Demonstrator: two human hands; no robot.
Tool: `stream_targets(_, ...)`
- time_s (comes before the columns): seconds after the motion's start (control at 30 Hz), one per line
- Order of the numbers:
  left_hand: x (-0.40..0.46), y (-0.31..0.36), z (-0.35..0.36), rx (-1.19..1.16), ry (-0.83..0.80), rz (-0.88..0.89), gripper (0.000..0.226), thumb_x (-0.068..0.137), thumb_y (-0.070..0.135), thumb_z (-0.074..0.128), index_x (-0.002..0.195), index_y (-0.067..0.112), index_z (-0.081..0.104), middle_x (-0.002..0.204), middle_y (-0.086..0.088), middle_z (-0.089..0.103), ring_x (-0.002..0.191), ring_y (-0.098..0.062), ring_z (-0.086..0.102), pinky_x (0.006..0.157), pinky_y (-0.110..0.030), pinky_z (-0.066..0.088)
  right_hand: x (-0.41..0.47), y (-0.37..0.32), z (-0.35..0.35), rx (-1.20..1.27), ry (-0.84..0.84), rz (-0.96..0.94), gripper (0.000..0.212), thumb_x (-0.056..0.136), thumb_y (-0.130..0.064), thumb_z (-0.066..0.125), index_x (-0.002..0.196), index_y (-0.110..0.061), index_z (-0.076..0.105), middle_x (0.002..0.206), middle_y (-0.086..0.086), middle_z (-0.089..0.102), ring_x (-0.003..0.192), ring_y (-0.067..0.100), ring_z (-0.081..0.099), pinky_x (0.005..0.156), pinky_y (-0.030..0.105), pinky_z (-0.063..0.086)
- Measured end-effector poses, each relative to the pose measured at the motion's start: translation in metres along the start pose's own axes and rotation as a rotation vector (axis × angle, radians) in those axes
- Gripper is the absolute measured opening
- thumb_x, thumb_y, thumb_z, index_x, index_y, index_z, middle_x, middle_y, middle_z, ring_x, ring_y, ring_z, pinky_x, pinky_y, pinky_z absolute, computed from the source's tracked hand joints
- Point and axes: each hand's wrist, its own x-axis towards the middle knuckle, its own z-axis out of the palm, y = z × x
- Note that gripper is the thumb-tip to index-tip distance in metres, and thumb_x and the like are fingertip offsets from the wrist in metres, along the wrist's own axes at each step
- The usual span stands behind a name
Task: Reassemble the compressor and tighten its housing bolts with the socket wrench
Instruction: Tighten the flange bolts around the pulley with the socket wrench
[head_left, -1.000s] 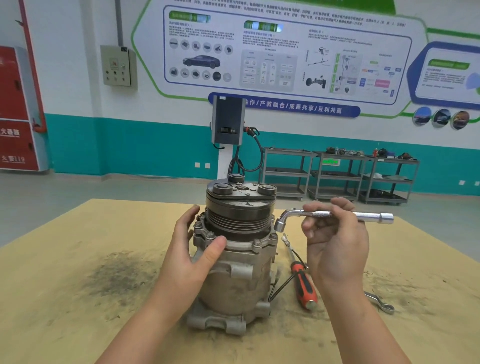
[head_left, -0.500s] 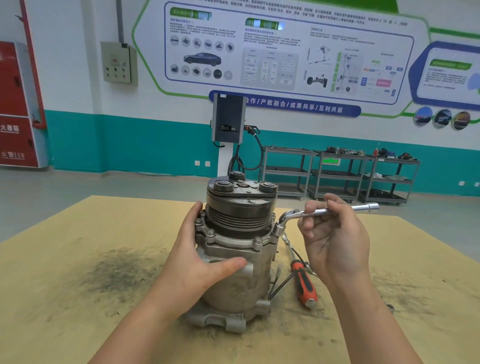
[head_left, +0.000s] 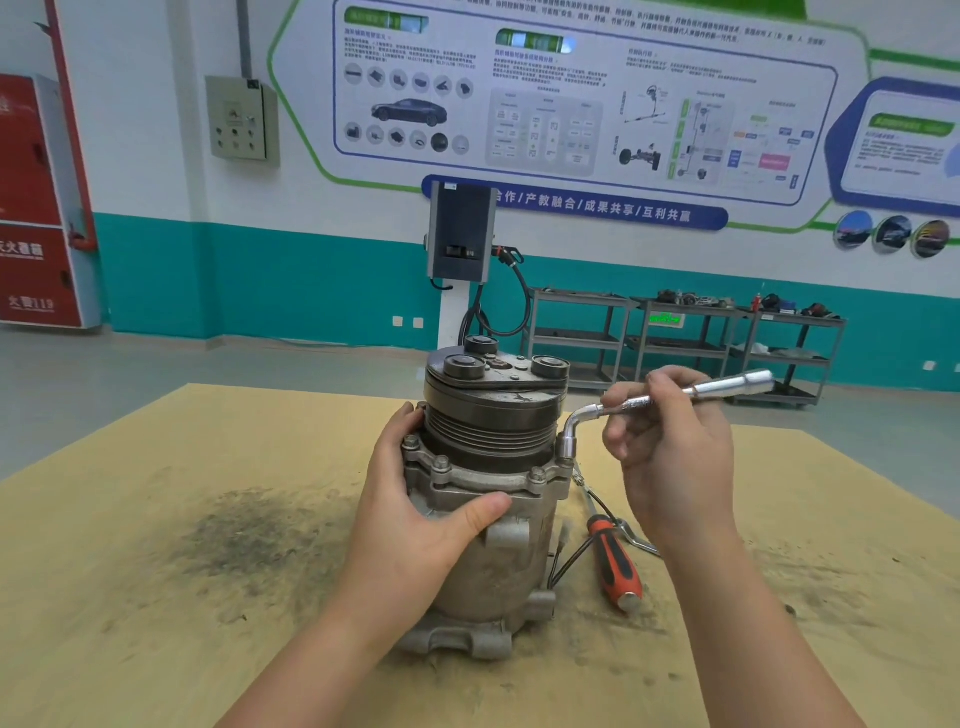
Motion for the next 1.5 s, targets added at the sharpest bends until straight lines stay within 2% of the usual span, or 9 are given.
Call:
stream_targets(0.17,0.001,0.0,-0.002,0.015,-0.013,0.025,0.083,0.051,0.05,0.078,0.123,0.051,0.036,0.132,0.024,0.049,0.119,0.016,0.045,0.091,0.004,0.033,-0.025,0.001,0.003,-0.129,-0.097,-0.331,0.015,0.095,-0.012,0.04,0.091,-0.023,0.048,0.07,0.008,0.068,0.047,0.021,0.054,0.047,0.022,0.041)
stream_targets(0.47,0.002,-0.003,-0.002,0.013,-0.017,0.04,0.089,0.05,0.055,0.078,0.127,0.05,0.036,0.132,0.02,0.052,0.121,0.008,0.048,0.096,-0.009,0.036,-0.007,0.005,-0.006,0.239,0.131,0.139,0.016,0.095,-0.004,0.032,0.093,-0.011,0.046,0.059,0.008,0.06,0.04,0.018,0.044,0.043,0.018,0.033)
stream_targets(0.57,0.002,-0.003,-0.003,0.015,-0.018,0.044,0.087,0.051,0.055,0.078,0.126,0.052,0.036,0.131,0.022,0.051,0.119,0.011,0.048,0.094,-0.01,0.037,-0.022,0.01,0.0,0.136,0.158,-0.134,0.016,0.088,-0.006,0.037,0.083,-0.017,0.048,0.058,0.009,0.063,0.04,0.019,0.046,0.044,0.019,0.034)
stream_targets(0.7,0.003,-0.003,-0.002,0.015,-0.012,0.049,0.084,0.05,0.056,0.078,0.123,0.055,0.037,0.131,0.024,0.051,0.119,0.011,0.048,0.091,-0.004,0.037,-0.047,0.022,0.016,-0.339,0.001,-0.627,0.023,0.09,-0.014,0.045,0.086,-0.034,0.057,0.079,0.003,0.063,0.061,0.02,0.057,0.058,0.027,0.046)
stream_targets(0.83,0.003,-0.003,-0.002,0.011,-0.007,0.066,0.087,0.05,0.055,0.077,0.127,0.048,0.038,0.129,0.022,0.053,0.116,0.013,0.049,0.088,0.003,0.036,-0.048,0.023,0.018,-0.593,-0.139,-0.682,0.019,0.097,-0.026,0.051,0.086,-0.015,0.062,0.076,-0.008,0.059,0.068,0.008,0.058,0.062,0.024,0.048)
stream_targets(0.93,0.003,-0.003,-0.002,0.015,-0.01,0.071,0.084,0.052,0.054,0.078,0.126,0.049,0.038,0.129,0.022,0.054,0.116,0.011,0.05,0.089,0.0,0.038,-0.043,0.011,0.015,-0.596,-0.219,-0.691,0.023,0.099,-0.036,0.048,0.089,-0.02,0.062,0.076,-0.007,0.062,0.067,0.005,0.06,0.061,0.017,0.047)
stream_targets(1.03,0.003,-0.003,-0.003,0.023,-0.018,0.063,0.081,0.051,0.055,0.077,0.122,0.053,0.038,0.128,0.024,0.052,0.116,0.012,0.049,0.088,0.0,0.038,-0.035,-0.002,0.015,-0.383,-0.091,-0.572,0.013,0.102,-0.028,0.042,0.093,-0.033,0.051,0.075,-0.002,0.066,0.057,0.007,0.058,0.054,0.016,0.044)
stream_targets(1.2,0.003,-0.003,-0.004,0.029,-0.013,0.052,0.081,0.048,0.059,0.077,0.12,0.055,0.039,0.128,0.027,0.051,0.115,0.017,0.047,0.087,0.002,0.037,-0.017,-0.005,0.003,0.009,0.123,-0.067,0.011,0.104,-0.01,0.038,0.095,-0.016,0.041,0.062,0.004,0.067,0.042,0.012,0.049,0.042,0.019,0.038)
stream_targets(1.5,0.002,0.0,-0.002,0.032,-0.006,0.04,0.081,0.052,0.062,0.074,0.124,0.055,0.037,0.128,0.03,0.051,0.116,0.017,0.047,0.086,0.004,0.036,-0.003,-0.001,-0.003,0.251,0.038,0.233,0.018,0.101,-0.005,0.037,0.086,-0.014,0.044,0.058,0.005,0.06,0.04,0.013,0.045,0.039,0.018,0.034)
